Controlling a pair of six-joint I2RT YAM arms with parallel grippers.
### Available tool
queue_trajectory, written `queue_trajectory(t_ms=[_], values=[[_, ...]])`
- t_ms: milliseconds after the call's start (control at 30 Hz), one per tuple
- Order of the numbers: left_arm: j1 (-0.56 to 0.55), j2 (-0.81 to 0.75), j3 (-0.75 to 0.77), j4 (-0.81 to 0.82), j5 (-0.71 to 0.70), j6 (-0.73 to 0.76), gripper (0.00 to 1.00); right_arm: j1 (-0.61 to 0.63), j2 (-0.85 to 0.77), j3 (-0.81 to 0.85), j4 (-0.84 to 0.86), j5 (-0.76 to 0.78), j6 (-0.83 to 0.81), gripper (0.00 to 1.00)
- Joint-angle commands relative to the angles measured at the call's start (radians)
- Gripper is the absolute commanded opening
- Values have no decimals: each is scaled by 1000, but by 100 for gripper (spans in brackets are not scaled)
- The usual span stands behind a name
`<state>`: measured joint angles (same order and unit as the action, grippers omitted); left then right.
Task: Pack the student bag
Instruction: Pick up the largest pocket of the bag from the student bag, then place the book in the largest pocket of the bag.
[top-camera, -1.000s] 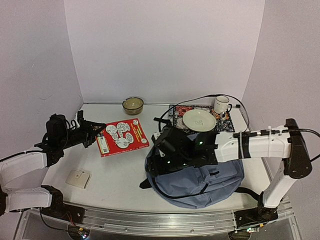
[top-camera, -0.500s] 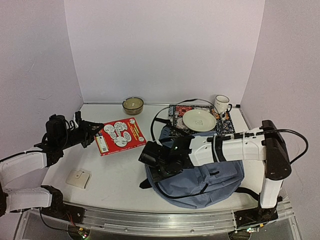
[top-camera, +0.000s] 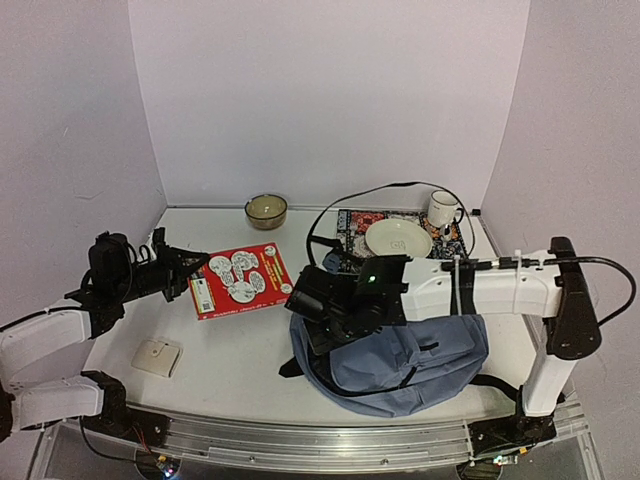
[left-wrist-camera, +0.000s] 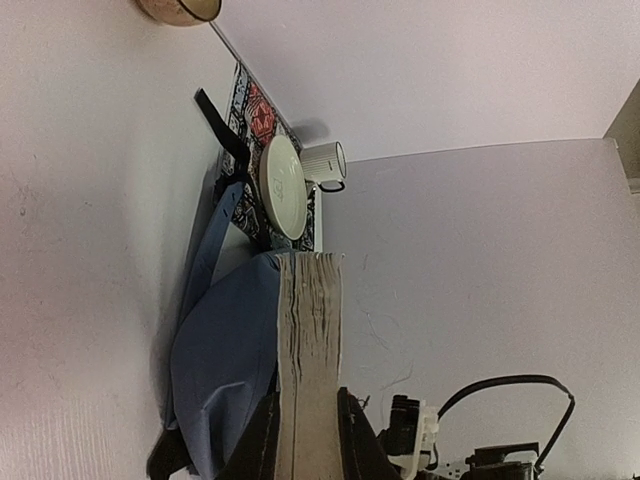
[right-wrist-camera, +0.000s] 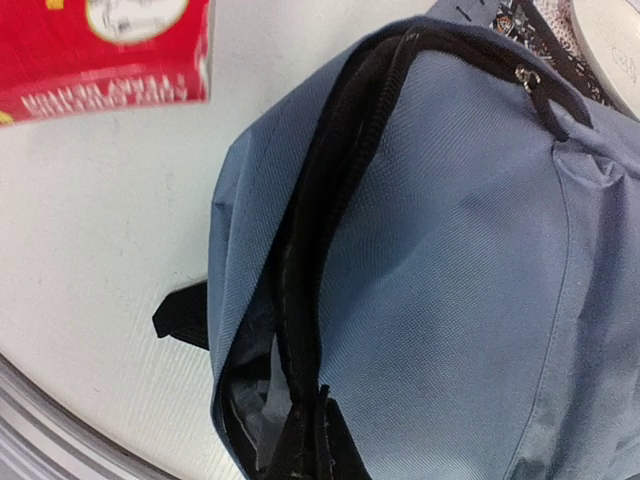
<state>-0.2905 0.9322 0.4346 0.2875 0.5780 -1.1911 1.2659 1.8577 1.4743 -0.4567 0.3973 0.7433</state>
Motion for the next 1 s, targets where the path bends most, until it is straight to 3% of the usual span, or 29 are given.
queue_trajectory(t_ms=[0,333,733,967], values=[[-6,-55,-17,58,74,-58,0,-3,-103,53,-72,33,-30,0],[-116,-78,-33,50,82,-81,0,-13,-224,72,-71,15,-66,0],[-430,86,82,50,-178,-117,0,-16,-293,78,-27,11,-102,0],[-528,228,170,52,-262,-129,0,-16,-310,68,9,11,-116,0]])
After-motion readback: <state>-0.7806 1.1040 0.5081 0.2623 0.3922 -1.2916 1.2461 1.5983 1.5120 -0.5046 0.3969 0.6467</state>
